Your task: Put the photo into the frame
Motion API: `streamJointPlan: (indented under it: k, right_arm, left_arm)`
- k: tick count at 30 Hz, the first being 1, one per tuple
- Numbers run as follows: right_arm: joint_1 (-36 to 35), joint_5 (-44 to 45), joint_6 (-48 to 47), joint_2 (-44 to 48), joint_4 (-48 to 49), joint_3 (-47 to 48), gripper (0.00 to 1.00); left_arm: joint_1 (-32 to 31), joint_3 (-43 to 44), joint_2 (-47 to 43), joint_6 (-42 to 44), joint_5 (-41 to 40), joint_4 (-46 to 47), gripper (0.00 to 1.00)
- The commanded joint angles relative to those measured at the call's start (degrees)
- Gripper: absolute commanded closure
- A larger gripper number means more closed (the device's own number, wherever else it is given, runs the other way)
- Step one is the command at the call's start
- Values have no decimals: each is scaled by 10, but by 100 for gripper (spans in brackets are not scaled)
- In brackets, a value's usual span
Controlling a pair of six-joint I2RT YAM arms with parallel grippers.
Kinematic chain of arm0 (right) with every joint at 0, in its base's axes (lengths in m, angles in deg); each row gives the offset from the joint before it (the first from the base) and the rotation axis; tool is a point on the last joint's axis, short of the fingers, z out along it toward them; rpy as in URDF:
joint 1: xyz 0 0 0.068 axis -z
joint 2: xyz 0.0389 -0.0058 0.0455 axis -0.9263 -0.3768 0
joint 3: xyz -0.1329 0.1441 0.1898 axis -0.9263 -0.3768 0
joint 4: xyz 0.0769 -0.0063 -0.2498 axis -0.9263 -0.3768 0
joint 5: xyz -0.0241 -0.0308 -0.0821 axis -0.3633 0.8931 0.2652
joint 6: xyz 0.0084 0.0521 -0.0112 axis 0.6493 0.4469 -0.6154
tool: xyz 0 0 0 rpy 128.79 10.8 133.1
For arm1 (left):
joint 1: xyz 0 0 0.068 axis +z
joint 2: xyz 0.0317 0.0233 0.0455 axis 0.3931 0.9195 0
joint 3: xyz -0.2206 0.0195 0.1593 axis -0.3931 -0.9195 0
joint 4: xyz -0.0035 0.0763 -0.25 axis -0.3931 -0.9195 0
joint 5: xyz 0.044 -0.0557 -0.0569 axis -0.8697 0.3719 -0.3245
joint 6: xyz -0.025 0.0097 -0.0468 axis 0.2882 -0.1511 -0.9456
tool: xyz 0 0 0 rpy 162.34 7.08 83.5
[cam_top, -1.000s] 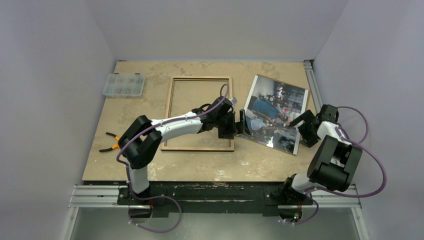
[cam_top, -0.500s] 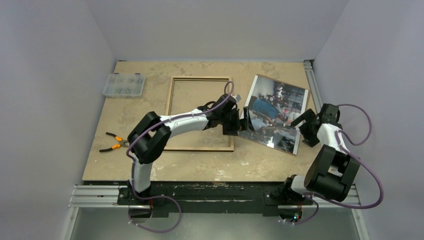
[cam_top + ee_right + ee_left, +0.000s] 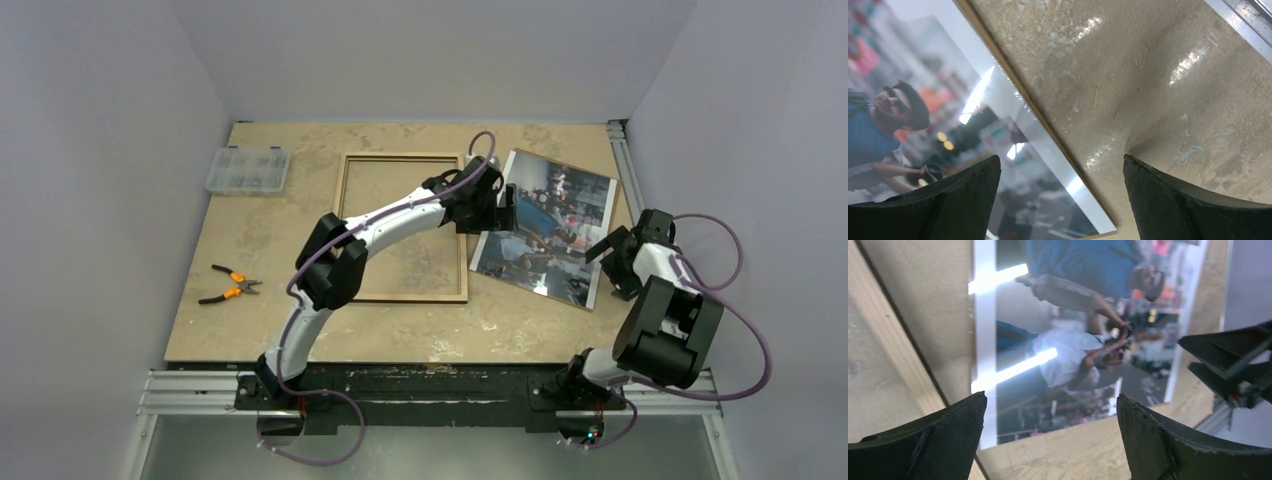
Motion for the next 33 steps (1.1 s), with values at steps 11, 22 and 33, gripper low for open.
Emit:
streamJointPlan:
  k: [11, 22, 33]
  right_arm:
    - [-1, -18, 0, -29, 5, 4, 10]
    - [-1, -82, 0, -22, 30, -37, 12]
    - [-3, -148, -8, 15, 17, -57, 16]
  left_arm:
    - [7, 104, 112, 14, 5, -94, 2]
    - [6, -32, 24, -34, 92, 42, 4]
    - [2, -97, -94, -38, 94, 62, 5]
